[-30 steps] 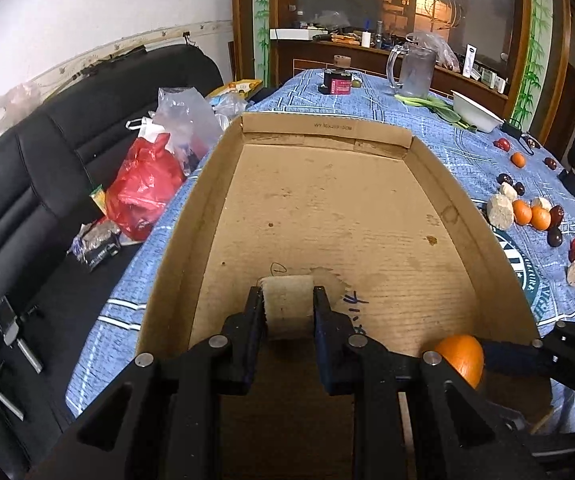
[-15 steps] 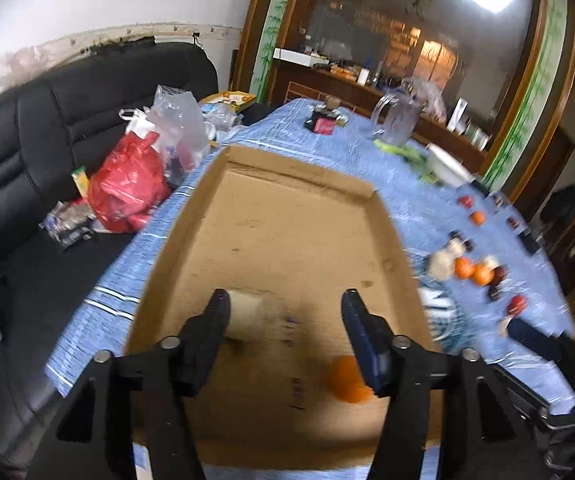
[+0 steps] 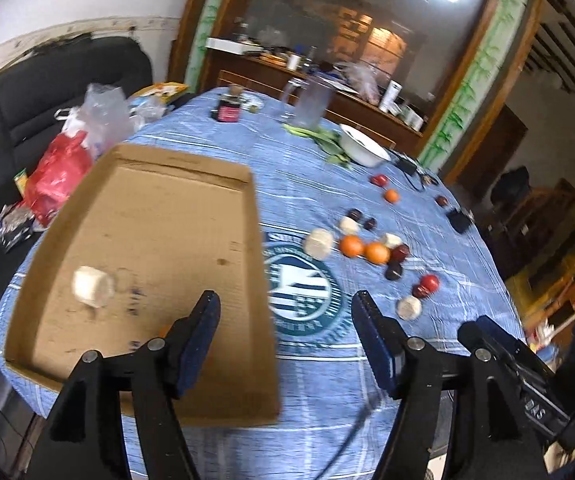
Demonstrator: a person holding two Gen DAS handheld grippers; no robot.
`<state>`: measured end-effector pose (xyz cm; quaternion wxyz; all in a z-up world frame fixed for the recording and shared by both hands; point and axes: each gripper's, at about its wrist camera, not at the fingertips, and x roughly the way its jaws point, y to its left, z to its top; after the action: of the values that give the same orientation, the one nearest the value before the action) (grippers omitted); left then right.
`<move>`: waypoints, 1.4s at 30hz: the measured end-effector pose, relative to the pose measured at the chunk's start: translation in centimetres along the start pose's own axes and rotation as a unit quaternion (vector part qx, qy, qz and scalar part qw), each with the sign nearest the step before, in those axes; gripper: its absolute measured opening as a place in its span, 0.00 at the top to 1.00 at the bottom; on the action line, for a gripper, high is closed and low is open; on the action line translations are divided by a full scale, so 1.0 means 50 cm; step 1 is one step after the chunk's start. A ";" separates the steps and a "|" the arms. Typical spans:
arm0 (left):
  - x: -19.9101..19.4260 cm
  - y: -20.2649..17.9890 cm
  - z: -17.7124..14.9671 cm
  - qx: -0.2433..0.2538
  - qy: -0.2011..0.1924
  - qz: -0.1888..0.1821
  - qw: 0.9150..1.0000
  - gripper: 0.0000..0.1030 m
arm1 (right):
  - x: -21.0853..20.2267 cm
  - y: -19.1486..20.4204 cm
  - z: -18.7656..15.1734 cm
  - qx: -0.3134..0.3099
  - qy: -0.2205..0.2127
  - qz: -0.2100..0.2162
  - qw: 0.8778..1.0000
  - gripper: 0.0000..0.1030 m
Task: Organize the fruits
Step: 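Move both open tools back toward the remaining fruit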
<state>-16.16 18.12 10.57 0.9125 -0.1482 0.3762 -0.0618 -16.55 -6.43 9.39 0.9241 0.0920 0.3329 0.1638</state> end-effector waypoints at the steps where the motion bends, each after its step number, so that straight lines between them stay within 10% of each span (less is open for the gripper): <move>1: 0.006 -0.014 -0.002 0.007 0.003 -0.001 1.000 0.30 | 0.000 -0.012 -0.001 0.008 0.002 -0.002 1.000 0.17; 28: 0.200 -0.085 -0.014 0.054 0.077 0.013 0.995 0.30 | 0.068 -0.328 0.009 0.188 0.034 -0.051 0.980 0.17; 42: 0.253 -0.209 -0.034 0.152 0.090 -0.050 0.983 0.30 | 0.159 -0.271 0.059 0.084 0.096 -0.066 0.990 0.20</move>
<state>-8.39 4.98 4.27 0.8827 -0.0202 0.4351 -0.1765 -5.62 -16.30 3.18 0.8858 0.1310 0.4376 0.0818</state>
